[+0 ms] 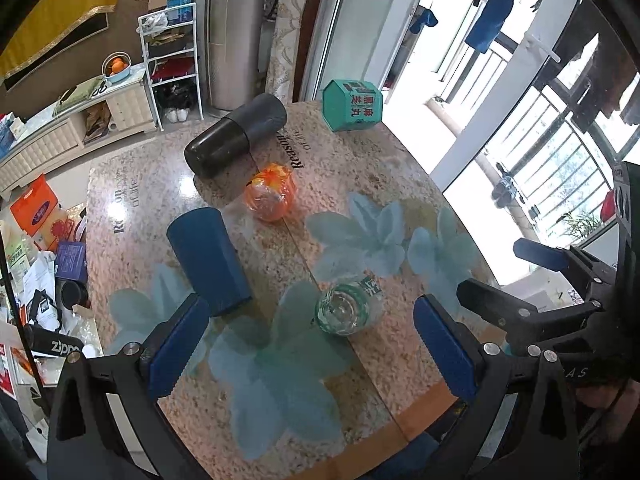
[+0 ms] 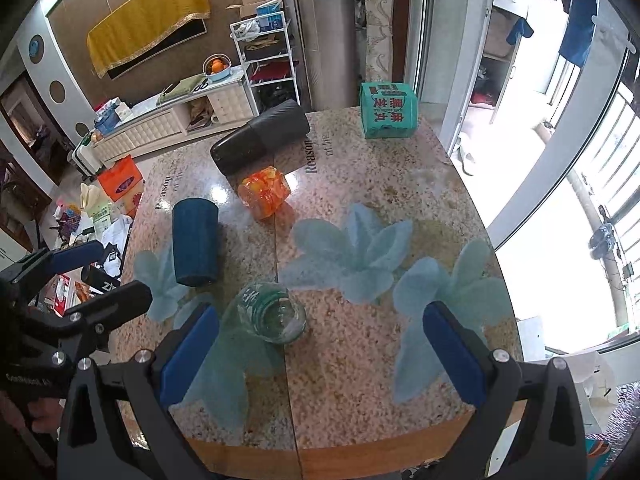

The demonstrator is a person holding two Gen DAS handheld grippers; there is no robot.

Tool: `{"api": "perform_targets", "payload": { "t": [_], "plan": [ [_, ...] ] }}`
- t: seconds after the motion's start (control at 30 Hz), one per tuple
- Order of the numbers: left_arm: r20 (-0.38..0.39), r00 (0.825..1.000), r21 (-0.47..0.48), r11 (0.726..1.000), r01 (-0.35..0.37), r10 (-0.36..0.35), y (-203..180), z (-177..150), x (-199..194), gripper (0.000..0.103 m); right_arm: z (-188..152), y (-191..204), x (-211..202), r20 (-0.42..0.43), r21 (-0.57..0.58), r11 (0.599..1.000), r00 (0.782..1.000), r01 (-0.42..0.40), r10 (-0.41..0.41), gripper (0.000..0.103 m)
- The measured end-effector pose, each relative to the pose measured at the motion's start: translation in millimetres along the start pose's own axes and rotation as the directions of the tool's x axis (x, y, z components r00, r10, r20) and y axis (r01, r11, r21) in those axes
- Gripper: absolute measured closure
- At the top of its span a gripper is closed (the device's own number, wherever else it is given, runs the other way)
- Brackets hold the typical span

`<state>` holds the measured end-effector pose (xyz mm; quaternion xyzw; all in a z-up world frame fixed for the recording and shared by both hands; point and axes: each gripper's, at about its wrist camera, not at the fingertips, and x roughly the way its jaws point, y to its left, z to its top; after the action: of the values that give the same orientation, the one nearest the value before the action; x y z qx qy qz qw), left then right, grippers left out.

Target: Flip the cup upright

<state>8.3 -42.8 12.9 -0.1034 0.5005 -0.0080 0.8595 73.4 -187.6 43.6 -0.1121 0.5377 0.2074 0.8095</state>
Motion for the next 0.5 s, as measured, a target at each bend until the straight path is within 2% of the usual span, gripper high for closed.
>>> {"api": "perform_targets", "payload": {
  "t": [0.5],
  "plan": [
    [-0.004, 1.0, 0.009, 1.0, -0.005, 0.005, -3.0, -3.8, 1.0, 0.0, -2.1, -5.2, -4.2, 0.015, 0.016, 1.0, 1.0, 0.001, -0.002, 0.001]
  ]
}}
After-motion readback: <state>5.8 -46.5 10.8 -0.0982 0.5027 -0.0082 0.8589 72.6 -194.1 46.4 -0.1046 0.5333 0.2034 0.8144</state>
